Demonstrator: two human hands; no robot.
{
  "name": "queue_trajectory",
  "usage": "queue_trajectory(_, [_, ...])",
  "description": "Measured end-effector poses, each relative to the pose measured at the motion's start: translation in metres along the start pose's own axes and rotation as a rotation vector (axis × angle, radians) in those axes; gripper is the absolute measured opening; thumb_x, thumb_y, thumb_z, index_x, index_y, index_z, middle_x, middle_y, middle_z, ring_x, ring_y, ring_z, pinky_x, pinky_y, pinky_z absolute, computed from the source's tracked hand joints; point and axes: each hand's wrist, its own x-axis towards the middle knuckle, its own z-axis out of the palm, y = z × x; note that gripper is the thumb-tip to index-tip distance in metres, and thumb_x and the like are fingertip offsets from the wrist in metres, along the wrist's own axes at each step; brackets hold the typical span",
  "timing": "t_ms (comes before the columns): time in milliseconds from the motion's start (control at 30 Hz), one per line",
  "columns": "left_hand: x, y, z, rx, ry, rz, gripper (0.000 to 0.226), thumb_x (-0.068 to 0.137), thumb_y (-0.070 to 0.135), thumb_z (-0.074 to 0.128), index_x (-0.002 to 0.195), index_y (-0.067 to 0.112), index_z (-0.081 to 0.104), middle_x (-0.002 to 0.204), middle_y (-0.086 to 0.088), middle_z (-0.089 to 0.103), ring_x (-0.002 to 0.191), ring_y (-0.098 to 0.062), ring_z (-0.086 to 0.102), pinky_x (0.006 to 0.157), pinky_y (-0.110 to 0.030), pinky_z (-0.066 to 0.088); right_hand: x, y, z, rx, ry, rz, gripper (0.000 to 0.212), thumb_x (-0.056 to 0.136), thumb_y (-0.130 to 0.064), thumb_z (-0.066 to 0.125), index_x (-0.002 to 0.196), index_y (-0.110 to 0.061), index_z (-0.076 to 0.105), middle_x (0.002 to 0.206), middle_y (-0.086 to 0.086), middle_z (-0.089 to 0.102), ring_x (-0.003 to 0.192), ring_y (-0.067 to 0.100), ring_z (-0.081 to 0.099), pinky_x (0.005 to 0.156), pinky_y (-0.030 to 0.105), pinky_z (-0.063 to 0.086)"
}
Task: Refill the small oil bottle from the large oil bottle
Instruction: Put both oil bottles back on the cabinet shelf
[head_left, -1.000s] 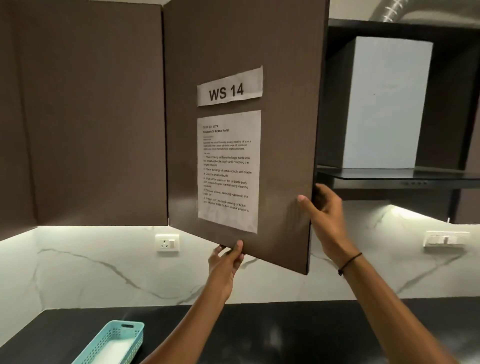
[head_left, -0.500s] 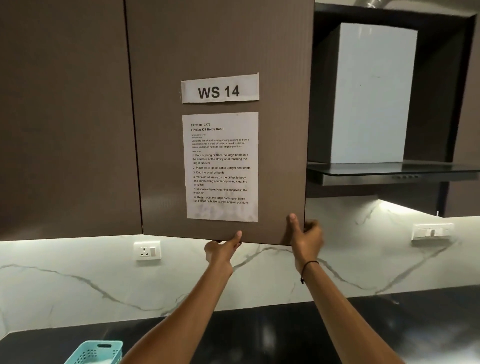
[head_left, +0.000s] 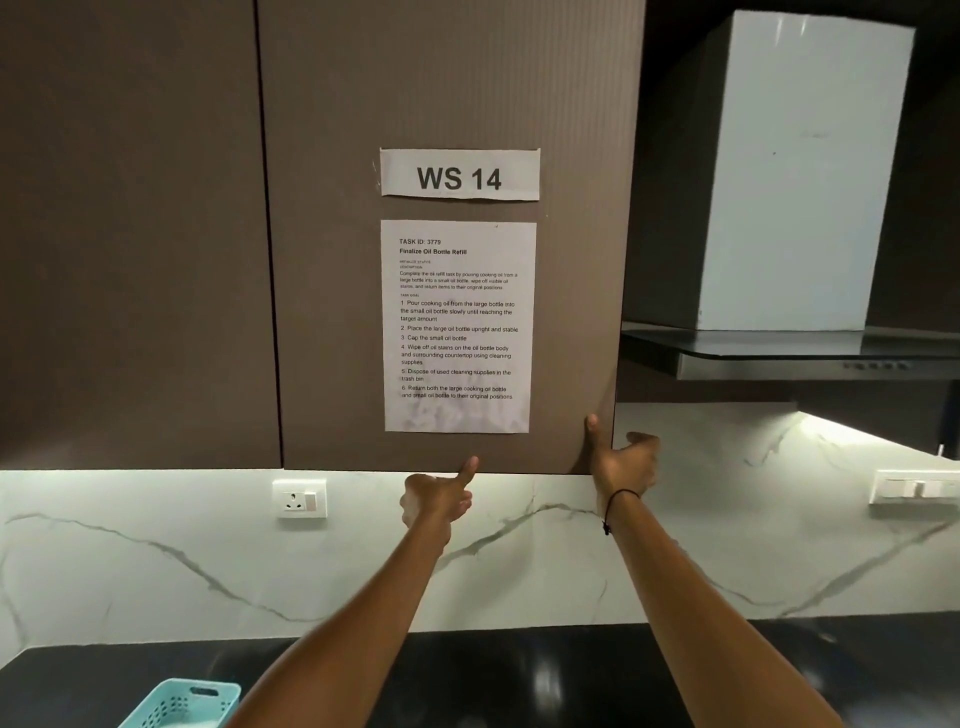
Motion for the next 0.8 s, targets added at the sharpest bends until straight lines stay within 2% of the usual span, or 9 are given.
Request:
queue_trajectory(133, [0.009,-0.001,0.005,0.047,0.017,0.036,0.062,0.067,0.067,0.092,0.070,0.007,0.078,0.058,-0.002,0.074,0.052,-0.015,0.074,0.088,-0.040,0.065,0.013,0.004,0.009,-0.032,-0.029,0.013,0.086,0.072,-0.074,0.077,0.126,-0.013,0.048,0.130,0.020,0.057,0.122,0.043,0.054,0.095,0.054,0.052])
queue_trajectory(300, [0.015,0.001,0.007,0.067,0.011,0.109,0.047,0.071,0.063,0.091,0.092,0.023,0.078,0.059,0.000,0.075,0.049,-0.014,0.071,0.085,-0.041,0.067,0.022,0.007,0.018,-0.031,-0.052,0.030,0.087,0.071,-0.076,0.076,0.125,-0.014,0.048,0.126,0.018,0.060,0.115,0.041,0.058,0.093,0.051,0.054])
queue_trajectory(367, [0.017,0.002,0.006,0.078,0.007,0.132,0.042,0.072,0.060,0.092,0.090,0.024,0.079,0.059,0.001,0.074,0.048,-0.014,0.070,0.082,-0.042,0.067,0.023,0.008,0.020,-0.026,-0.049,0.031,0.086,0.070,-0.077,0.076,0.123,-0.015,0.049,0.123,0.017,0.061,0.110,0.039,0.060,0.092,0.051,0.055])
queue_trajectory(600, [0.013,0.005,-0.001,0.206,-0.043,0.136,0.062,0.071,0.075,0.084,0.078,0.014,0.078,0.062,-0.002,0.076,0.051,-0.017,0.071,0.080,-0.042,0.068,0.021,0.008,0.018,-0.036,-0.055,0.050,0.086,0.070,-0.079,0.074,0.121,-0.014,0.049,0.121,0.016,0.061,0.109,0.038,0.060,0.090,0.049,0.056])
queue_trajectory(733, [0.007,0.009,-0.009,0.492,0.045,0.220,0.069,0.085,0.080,0.062,0.069,0.015,0.078,0.056,0.008,0.073,0.060,-0.013,0.076,0.081,-0.032,0.062,0.017,0.009,0.021,-0.062,-0.056,0.050,0.081,0.075,-0.078,0.070,0.119,-0.013,0.048,0.119,0.017,0.062,0.110,0.039,0.060,0.089,0.049,0.054])
queue_trajectory(800, [0.005,0.011,-0.014,0.608,0.123,0.296,0.072,0.087,0.081,0.055,0.064,0.017,0.077,0.056,0.008,0.072,0.067,-0.016,0.075,0.078,-0.030,0.057,0.013,0.010,0.023,-0.078,-0.061,0.050,0.075,0.079,-0.075,0.069,0.116,-0.013,0.047,0.117,0.016,0.062,0.108,0.040,0.060,0.090,0.050,0.054])
